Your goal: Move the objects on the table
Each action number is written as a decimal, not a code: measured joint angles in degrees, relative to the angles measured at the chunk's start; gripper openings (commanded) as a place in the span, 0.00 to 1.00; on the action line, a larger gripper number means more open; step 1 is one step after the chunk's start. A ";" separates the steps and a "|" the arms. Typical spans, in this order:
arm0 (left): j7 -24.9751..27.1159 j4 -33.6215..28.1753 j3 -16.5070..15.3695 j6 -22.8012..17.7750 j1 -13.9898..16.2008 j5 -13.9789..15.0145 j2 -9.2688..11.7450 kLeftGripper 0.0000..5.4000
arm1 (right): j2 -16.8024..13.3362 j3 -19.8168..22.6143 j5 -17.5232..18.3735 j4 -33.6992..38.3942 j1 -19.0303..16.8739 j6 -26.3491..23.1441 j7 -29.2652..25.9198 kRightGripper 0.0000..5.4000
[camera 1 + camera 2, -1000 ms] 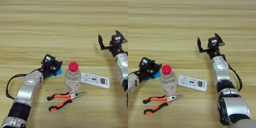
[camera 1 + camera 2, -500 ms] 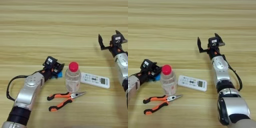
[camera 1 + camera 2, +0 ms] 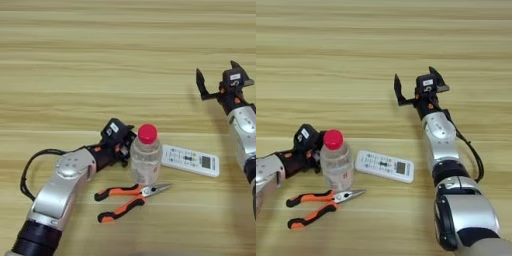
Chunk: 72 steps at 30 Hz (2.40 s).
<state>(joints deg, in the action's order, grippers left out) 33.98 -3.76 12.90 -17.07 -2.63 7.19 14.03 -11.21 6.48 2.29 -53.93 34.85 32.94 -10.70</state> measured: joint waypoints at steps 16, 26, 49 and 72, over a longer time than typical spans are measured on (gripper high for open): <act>4.33 -0.25 2.58 1.84 0.43 0.18 1.19 0.44 | 0.18 -0.02 -0.02 -0.01 0.00 0.00 0.13 1.00; 5.44 -0.52 3.42 2.68 0.90 0.16 1.57 0.51 | 0.20 -0.06 -0.03 -0.01 0.00 0.00 0.18 1.00; 1.89 1.18 0.87 4.18 1.55 0.39 -0.65 0.93 | 0.13 -0.04 -0.03 -0.01 0.00 0.00 0.07 1.00; -22.51 15.56 -18.14 30.04 -8.33 -2.66 -5.50 1.00 | 0.03 0.04 -0.02 -0.12 0.00 0.02 0.07 1.00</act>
<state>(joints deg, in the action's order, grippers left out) 11.47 11.80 -5.24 12.98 -10.96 4.53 8.53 -11.18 6.51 2.27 -54.05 34.85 32.97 -10.64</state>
